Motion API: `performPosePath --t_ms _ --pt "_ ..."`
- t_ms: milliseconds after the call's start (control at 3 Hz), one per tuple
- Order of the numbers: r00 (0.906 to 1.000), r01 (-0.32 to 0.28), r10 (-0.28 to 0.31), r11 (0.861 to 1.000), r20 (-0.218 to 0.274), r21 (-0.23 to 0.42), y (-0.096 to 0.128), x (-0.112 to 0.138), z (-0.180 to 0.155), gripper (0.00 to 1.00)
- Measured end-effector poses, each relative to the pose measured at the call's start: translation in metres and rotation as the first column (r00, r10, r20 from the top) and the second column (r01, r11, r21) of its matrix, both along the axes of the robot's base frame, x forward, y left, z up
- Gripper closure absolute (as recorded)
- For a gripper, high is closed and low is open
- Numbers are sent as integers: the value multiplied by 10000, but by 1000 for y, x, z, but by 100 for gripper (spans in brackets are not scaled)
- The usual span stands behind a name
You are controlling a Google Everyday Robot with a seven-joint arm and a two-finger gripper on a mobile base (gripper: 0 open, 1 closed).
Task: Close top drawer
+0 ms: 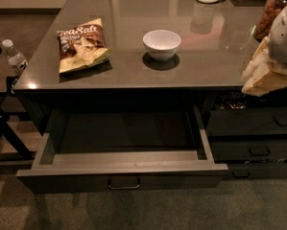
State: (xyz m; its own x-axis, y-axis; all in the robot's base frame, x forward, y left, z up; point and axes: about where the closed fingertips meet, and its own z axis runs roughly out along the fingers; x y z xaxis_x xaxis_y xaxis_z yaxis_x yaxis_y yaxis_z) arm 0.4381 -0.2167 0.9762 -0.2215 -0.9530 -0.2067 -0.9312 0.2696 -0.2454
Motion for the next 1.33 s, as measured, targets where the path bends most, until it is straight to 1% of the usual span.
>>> performPosePath --t_ms 333,667,1000,1333 --pt "10000 0 0 10000 0 0 0 0 0 89" --pt "9998 176 -176 9998 88 -39 1 -5 -1 100" --pt "9986 451 -449 9990 -276 67 7 -28 -23 100" --pt "9889 738 -728 9973 -1292 23 10 -56 -77 100"
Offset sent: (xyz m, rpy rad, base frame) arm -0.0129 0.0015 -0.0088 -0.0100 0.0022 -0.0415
